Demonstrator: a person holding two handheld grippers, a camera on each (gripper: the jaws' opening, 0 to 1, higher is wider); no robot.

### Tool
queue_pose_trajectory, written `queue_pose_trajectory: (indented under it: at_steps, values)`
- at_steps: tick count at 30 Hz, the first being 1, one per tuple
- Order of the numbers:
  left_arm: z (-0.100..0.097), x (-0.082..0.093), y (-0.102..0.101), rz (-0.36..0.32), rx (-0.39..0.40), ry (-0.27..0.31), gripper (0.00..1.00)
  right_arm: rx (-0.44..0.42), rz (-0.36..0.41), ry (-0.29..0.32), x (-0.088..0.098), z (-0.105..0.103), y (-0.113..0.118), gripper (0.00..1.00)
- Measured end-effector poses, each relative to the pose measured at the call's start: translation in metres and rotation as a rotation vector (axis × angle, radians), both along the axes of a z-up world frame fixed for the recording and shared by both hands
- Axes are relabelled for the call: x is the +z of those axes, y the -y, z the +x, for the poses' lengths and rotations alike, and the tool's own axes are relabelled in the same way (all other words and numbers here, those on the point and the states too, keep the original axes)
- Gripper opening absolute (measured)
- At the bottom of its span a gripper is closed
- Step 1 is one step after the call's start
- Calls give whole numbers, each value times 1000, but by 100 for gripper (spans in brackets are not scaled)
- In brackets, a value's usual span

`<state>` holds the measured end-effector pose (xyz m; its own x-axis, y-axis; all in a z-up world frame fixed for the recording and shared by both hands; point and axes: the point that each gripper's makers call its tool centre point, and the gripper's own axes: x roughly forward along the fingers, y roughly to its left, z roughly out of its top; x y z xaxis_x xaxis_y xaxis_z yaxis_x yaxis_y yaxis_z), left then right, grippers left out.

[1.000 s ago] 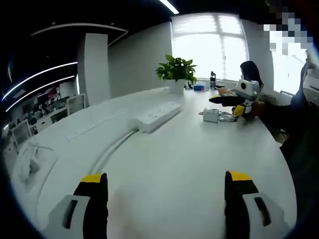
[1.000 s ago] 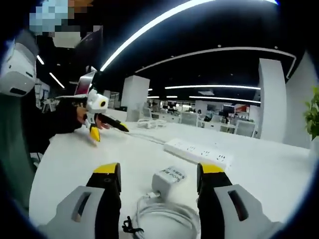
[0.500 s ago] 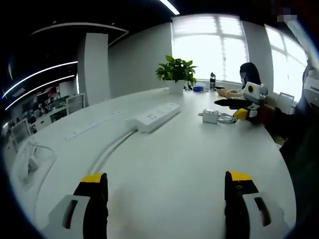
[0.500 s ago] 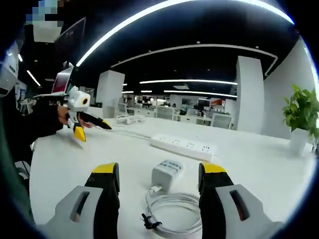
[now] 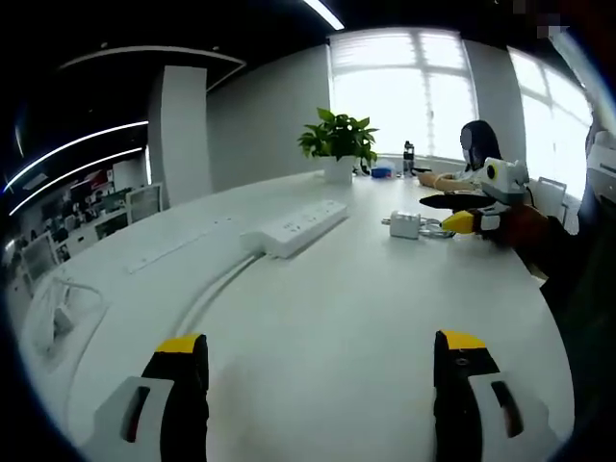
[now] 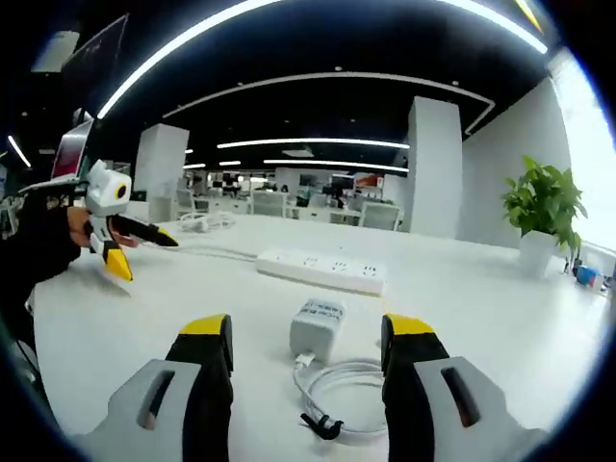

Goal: Straighten the power strip on the desk, plug the charger into it

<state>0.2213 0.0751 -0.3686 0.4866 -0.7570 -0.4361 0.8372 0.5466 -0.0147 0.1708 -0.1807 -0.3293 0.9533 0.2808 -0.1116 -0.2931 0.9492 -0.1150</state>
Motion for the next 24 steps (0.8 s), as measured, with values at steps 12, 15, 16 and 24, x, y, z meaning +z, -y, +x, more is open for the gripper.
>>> queue_pose_trajectory:
  at_steps: [12,15,16,24]
  values:
    - [-1,2,3,-11,-33,9,99,-81,32,-20,-1,4,-7,57]
    - [-2,2,2,-9,-38,10,99,-80,52,-11,2,9,-10,57]
    - [-2,2,1,-9,-38,9,99,-80,51,-17,1,10,-11,58]
    - [-1,7,-2,-35,-21,10,99,-116,70,-66,-7,18,1,55]
